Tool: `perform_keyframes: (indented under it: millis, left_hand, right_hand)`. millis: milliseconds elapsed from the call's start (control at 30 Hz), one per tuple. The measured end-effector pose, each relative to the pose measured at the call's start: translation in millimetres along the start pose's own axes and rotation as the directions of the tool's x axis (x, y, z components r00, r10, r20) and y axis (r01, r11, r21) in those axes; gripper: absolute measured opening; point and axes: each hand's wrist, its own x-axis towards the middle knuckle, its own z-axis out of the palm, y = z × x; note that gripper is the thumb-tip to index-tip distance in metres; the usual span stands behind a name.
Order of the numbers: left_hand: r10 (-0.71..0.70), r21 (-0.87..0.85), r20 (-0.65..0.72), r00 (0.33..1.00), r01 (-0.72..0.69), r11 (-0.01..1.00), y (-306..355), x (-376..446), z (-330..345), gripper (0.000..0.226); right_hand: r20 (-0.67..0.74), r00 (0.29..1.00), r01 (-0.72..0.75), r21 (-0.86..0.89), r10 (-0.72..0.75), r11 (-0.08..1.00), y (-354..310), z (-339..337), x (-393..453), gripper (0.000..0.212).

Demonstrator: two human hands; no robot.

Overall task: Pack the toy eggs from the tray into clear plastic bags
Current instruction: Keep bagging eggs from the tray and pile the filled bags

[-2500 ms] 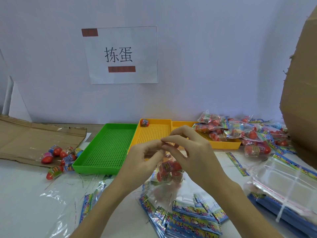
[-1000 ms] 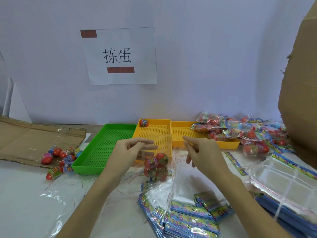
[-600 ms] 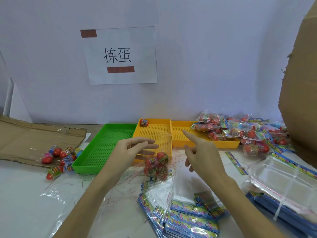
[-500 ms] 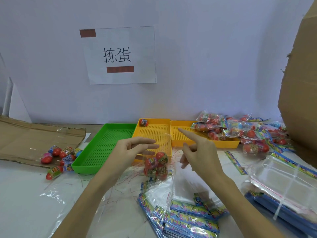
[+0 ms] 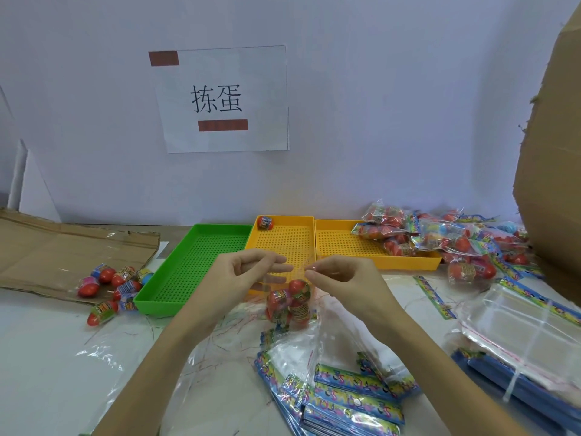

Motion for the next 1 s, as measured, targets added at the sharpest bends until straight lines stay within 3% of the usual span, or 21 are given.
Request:
perform_keyframes:
  millis: [100, 200, 300, 567, 767, 1000]
  left_hand:
    - [-0.034, -0.010, 0.073, 0.997, 0.035, 0.999, -2.0, -0.4, -7.6, 0.046]
    - [-0.042, 0.020, 0.137, 0.990, 0.039, 0.999, -4.3, -2.0, -16.2, 0.034]
    - [-0.034, -0.028, 0.061, 0.998, 0.036, 0.999, -7.1, -1.7, -17.0, 0.021]
    - [-0.074, -0.150, -0.115, 0.991, 0.056, 0.987, -10.8, 1.0, -12.3, 0.019]
    - [0.055, -0.159, -0.136, 0.989, -0.077, 0.984, -7.2, -0.3, -14.1, 0.024]
    - [0.121, -0.140, -0.110, 0.986, -0.136, 0.981, -3.4, -1.1, -16.5, 0.021]
  right_hand:
    - [-0.048, 0.999, 0.011, 0.038, -0.009, 0.999, 3.5, 1.1, -0.4, 0.004]
    - [-0.042, 0.999, -0.008, 0.049, 0.010, 0.999, 2.3, 0.7, -0.6, 0.009]
    - [-0.032, 0.999, -0.013, 0.052, 0.015, 0.999, 2.2, 2.8, -1.0, 0.014]
    - [-0.005, 0.999, 0.047, 0.101, -0.047, 0.994, -2.9, -7.4, 0.7, 0.016]
    - [0.045, 0.996, 0.068, 0.229, -0.081, 0.971, -4.6, -16.5, 2.7, 0.017]
    - [0.089, 0.981, 0.156, 0.178, -0.174, 0.972, -7.8, -21.9, 3.3, 0.020]
